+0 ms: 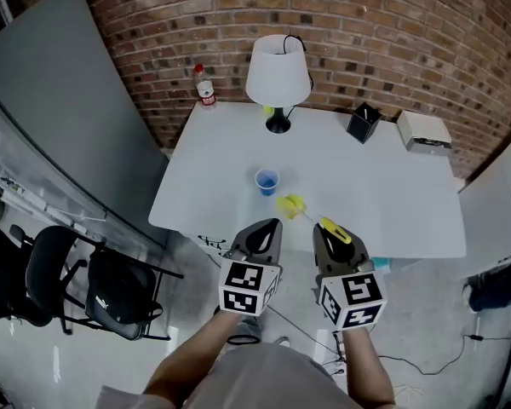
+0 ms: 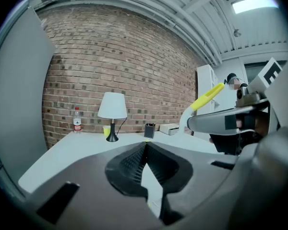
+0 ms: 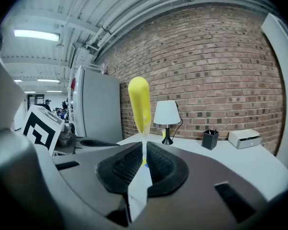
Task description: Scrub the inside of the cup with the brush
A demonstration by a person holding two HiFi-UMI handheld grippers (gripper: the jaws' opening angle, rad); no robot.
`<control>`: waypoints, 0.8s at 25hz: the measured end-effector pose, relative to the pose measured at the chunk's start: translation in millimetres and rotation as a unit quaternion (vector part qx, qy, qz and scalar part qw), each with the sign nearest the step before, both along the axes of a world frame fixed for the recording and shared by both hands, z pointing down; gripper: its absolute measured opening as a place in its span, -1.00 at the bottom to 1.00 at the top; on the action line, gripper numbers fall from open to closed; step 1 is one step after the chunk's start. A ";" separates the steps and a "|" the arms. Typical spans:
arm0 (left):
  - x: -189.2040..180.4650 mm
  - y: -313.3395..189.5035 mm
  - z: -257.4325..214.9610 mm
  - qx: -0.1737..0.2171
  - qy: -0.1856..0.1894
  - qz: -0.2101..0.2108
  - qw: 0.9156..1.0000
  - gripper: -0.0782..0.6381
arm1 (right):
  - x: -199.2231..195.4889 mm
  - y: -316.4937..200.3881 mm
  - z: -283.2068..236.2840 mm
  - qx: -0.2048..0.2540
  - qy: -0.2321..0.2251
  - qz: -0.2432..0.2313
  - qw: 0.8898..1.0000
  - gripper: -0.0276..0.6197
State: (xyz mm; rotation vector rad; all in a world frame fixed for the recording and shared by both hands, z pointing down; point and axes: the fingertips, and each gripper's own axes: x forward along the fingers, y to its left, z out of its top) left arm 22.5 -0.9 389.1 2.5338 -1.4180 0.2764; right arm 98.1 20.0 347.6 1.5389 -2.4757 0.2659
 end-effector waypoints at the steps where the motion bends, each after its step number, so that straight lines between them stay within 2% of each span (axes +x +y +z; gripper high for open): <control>1: 0.9 5.3 1.3 -0.003 0.001 -0.003 1.000 -0.76 | 0.1 4.3 2.1 0.000 0.003 -0.001 1.000 -0.84; 8: 15.5 33.6 0.5 -0.013 -0.006 0.000 1.000 -0.76 | 5.8 24.1 10.5 -0.006 0.006 0.001 1.000 -0.84; 20: 33.3 54.4 -2.3 -0.014 -0.011 0.010 1.000 -0.76 | 15.1 46.2 15.0 -0.002 0.019 -0.001 1.000 -0.84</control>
